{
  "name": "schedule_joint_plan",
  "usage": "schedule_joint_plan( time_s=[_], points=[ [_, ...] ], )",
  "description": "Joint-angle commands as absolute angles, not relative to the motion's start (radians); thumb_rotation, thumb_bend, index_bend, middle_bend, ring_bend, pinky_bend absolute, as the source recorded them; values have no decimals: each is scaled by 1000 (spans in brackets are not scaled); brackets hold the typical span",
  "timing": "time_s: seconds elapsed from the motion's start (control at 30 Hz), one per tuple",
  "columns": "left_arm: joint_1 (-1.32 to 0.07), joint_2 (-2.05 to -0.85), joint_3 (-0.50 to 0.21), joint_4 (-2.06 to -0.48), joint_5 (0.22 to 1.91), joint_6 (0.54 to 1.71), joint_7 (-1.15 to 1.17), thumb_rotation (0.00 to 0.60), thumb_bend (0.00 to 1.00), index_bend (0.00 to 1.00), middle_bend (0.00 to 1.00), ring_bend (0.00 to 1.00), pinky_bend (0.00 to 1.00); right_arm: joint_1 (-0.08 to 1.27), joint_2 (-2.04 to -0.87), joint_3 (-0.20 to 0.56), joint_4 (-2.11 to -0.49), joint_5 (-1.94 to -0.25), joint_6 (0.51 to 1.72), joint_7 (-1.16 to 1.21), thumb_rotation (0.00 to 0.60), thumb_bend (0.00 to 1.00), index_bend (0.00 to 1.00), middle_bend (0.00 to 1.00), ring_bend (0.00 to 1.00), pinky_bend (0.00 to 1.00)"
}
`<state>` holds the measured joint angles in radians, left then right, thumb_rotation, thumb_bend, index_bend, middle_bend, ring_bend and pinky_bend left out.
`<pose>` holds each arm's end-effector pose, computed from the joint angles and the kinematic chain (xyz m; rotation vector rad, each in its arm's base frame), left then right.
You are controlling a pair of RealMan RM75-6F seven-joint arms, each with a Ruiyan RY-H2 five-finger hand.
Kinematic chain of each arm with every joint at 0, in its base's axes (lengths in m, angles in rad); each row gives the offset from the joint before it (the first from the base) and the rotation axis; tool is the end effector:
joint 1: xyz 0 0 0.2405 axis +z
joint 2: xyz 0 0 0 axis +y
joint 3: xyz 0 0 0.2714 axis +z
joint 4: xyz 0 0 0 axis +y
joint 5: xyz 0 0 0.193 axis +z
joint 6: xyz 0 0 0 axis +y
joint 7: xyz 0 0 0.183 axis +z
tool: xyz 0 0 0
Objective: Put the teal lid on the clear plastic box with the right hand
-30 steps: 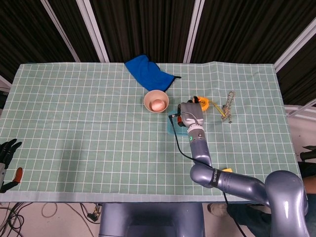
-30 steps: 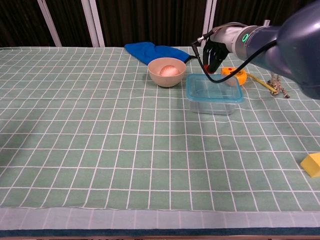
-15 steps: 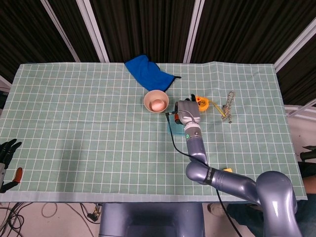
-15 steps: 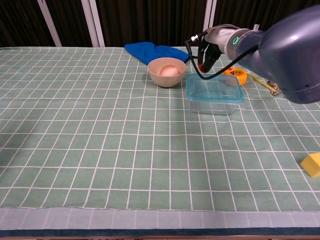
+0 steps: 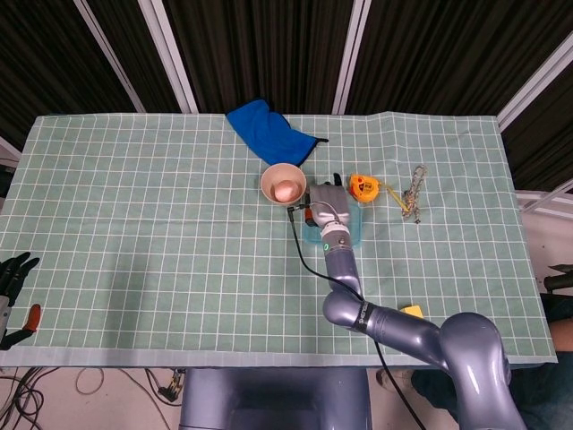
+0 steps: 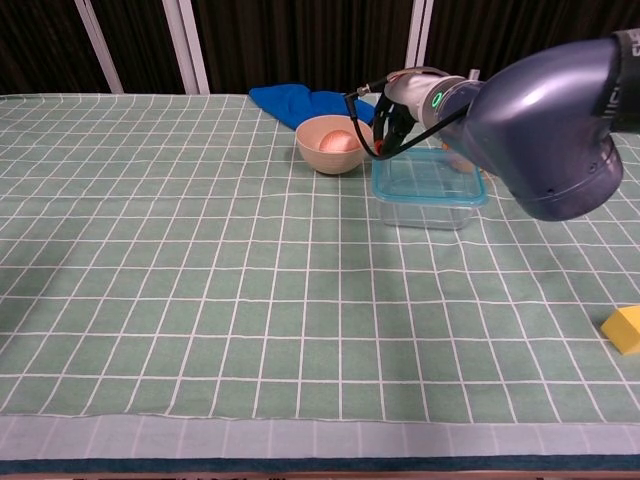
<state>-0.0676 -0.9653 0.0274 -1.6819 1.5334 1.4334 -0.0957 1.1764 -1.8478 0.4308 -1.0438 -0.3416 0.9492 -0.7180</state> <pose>-0.3228 0.1974 0.2022 -1.4522 -1.0082 -0.8284 -0.0705 -0.4921 -0.0527 1.5329 -1.1201 0.7628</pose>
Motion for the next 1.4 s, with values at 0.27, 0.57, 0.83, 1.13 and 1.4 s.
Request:
schedule_joint_plan(
  time_s=[0.27,0.57,0.83,1.13,1.4],
  points=[
    [-68,-964,27,-1684,1530,1430,-98,600,526,72,0,0,0,1196,-1885,454,-962,-341,913,-724,600,517,707,572,298,0],
    [-69,-963,27,-1688,1524,1425,-96,600,526,72,0,0,0,1191,-1888,453,-938,-350,897,-734,600,517,720,583,302,0],
    [-70,-961,27,-1689,1524,1422,-96,600,526,78,0,0,0,1181,-1887,442,-937,-357,885,-752,600,517,738,590,302,0],
    [-70,-960,27,-1691,1521,1420,-98,600,526,79,0,0,0,1173,-1897,436,-915,-366,869,-753,600,517,753,596,303,0],
    [-70,-959,27,-1691,1522,1419,-100,600,526,80,0,0,0,1169,-1914,431,-876,-388,858,-746,600,517,760,599,303,0]
  ],
)
